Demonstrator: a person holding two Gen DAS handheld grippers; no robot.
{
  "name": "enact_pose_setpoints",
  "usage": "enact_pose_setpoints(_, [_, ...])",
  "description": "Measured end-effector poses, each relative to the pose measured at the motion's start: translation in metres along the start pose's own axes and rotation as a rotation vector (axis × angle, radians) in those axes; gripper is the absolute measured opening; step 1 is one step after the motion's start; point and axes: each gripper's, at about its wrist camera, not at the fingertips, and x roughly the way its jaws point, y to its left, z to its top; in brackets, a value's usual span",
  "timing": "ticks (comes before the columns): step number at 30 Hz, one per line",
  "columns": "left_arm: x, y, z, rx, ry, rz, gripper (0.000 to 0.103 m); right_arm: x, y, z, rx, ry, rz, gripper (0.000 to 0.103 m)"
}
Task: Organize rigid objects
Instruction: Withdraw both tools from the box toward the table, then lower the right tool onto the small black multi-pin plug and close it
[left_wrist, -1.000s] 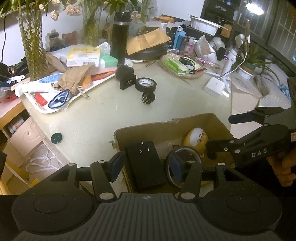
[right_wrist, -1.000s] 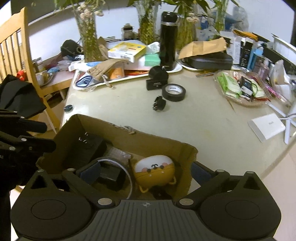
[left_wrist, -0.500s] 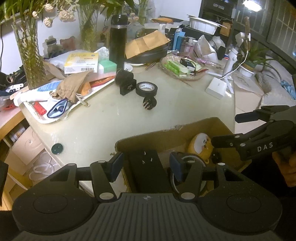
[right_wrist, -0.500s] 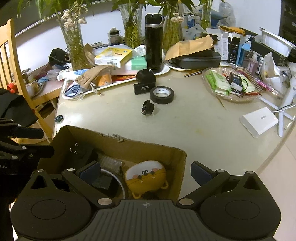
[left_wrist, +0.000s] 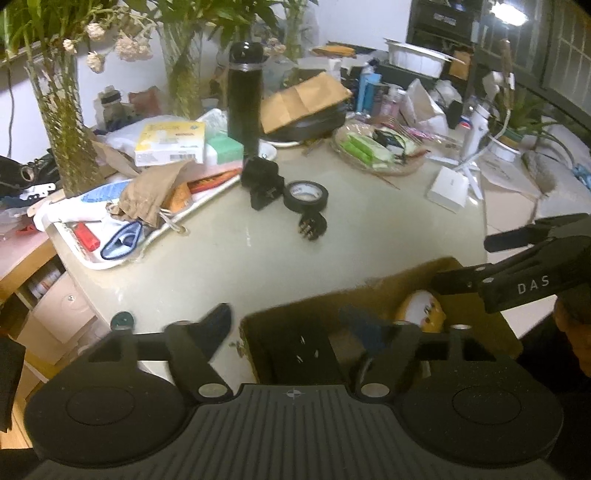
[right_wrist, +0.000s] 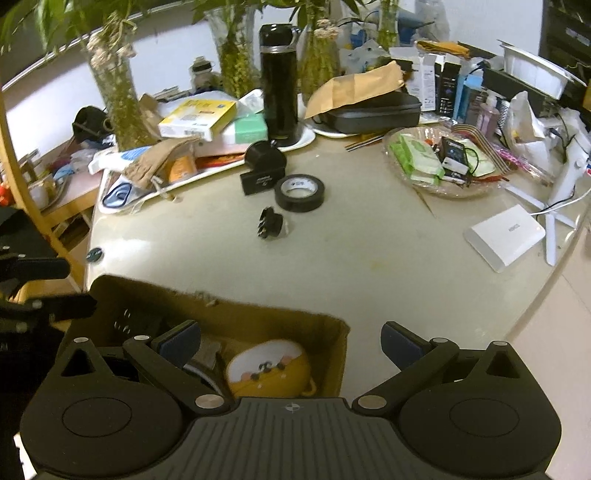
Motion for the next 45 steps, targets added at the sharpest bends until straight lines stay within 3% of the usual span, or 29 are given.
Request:
enact_pose_setpoints(10, [0.007, 0.004, 0.005, 0.023, -0.055, 0.052, 0.077, 0.014, -0.005, 0.017, -0.003, 0.012, -0.052, 0.103])
enact_pose_setpoints(13, [0.01, 0.005, 0.008, 0.034, -0.064, 0.086, 0.077, 0.017, -0.006, 0.019, 0.011, -0.025, -0.086, 0.103])
enact_pose_setpoints(19, [0.02, 0.007, 0.017, 0.061, -0.05, 0.092, 0.077, 0.027, -0.009, 0.031, -0.028, -0.034, -0.131, 0.103])
enact_pose_setpoints(35, [0.048, 0.023, 0.038, 0.094, -0.024, 0.09, 0.077, 0.076, -0.025, 0.065, 0.033, 0.14, 0.063, 0.103])
enact_pose_setpoints(45, [0.057, 0.031, 0.036, 0.059, -0.006, 0.072, 0.077, 0.103, -0.014, 0.083, 0.014, 0.113, 0.155, 0.103])
